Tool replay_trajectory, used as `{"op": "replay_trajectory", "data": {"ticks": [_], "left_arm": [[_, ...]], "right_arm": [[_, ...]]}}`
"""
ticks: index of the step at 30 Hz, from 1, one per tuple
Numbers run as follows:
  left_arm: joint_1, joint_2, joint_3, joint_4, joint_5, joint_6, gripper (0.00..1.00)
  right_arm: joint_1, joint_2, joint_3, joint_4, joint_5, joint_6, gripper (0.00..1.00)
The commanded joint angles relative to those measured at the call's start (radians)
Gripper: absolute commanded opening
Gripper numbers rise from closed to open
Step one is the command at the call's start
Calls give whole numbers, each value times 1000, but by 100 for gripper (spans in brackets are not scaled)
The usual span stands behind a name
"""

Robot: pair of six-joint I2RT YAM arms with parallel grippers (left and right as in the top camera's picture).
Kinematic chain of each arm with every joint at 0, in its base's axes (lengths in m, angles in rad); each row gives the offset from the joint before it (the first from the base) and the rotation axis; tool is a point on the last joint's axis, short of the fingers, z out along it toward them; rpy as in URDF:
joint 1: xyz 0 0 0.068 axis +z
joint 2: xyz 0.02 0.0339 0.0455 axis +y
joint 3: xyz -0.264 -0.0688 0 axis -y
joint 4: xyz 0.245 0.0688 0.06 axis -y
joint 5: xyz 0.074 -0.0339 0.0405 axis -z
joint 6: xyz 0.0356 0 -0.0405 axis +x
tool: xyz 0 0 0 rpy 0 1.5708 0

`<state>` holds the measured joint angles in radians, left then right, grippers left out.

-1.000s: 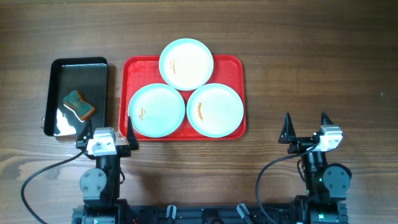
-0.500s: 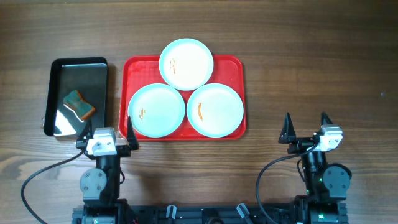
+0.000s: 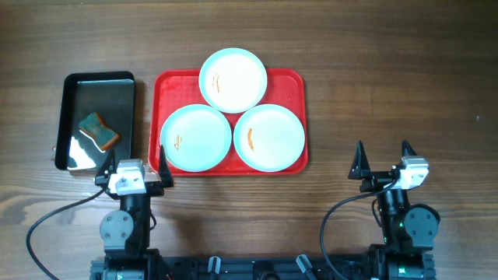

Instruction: Clean dirty plates on tray and stack at the side

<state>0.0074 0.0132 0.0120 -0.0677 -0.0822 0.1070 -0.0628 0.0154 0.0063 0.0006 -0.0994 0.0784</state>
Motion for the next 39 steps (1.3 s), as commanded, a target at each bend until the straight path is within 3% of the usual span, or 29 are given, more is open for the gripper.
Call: {"op": "replay_trajectory", "data": {"ticks": [1,37,38,39], "left_arm": [[-5,-6,-6,4,-16,-10,100],[-5,-6,-6,6,-16,-10,100],[-5,-6,-6,14,13,-16,100],[-5,-6,-6,46,142,-70,100]], "right_arm": [[-6,-2,-1,2,14,7,100],[-6,-2,-1,2,14,7,100],[-6,-2,-1,2,14,8,100],[-6,-2,-1,2,14,7,100]]}}
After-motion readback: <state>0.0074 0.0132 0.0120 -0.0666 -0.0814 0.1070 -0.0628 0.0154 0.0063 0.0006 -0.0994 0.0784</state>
